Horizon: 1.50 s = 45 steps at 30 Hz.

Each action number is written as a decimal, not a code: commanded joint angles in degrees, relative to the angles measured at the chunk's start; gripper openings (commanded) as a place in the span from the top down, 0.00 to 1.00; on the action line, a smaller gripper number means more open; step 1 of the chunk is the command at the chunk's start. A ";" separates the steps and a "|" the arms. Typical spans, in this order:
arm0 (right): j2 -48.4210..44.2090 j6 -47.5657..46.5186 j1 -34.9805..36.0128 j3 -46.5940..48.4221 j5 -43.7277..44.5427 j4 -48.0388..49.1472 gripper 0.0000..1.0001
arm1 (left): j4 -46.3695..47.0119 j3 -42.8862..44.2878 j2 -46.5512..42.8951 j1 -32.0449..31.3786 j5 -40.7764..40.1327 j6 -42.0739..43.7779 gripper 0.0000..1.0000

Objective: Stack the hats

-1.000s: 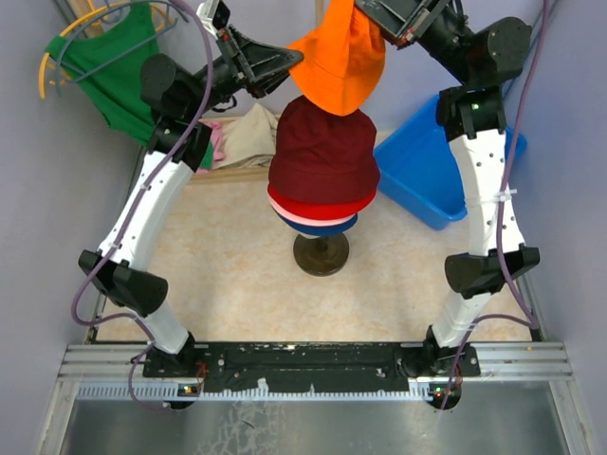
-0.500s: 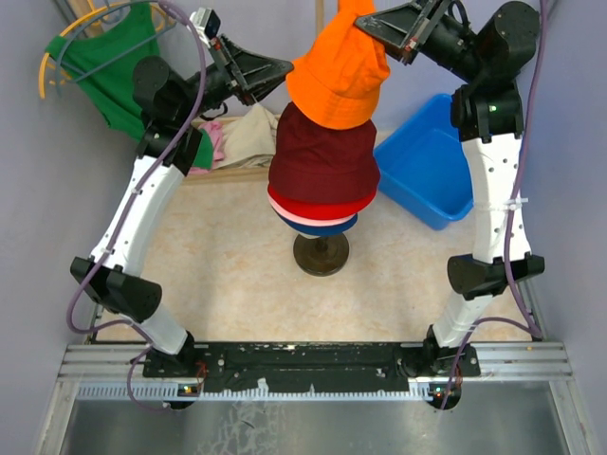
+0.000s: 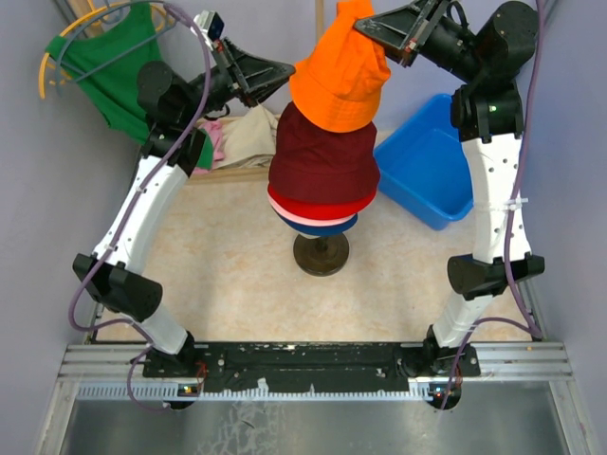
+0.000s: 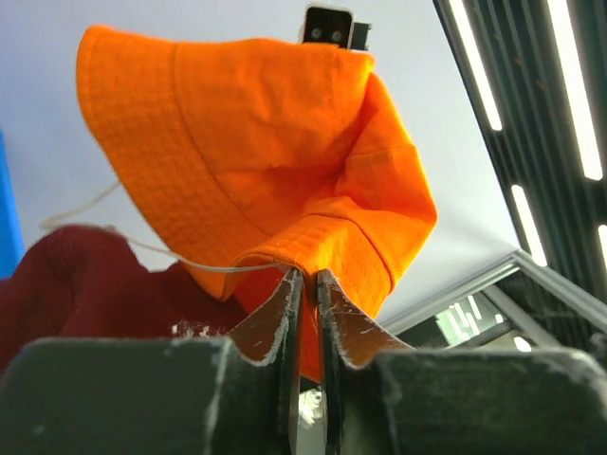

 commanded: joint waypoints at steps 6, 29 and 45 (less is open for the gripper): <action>-3.29 0.21 -0.02 1.37 -2.51 -0.61 1.00 | 5.24 7.89 4.09 0.86 -0.36 6.95 0.92; -2.78 -6.54 4.68 0.47 -0.37 -14.36 0.96 | 0.12 -12.84 -14.87 6.75 2.32 14.42 0.96; -12.75 -8.05 -7.18 -10.40 -1.36 -7.62 0.46 | 1.19 -24.55 -18.05 6.85 1.16 15.93 0.96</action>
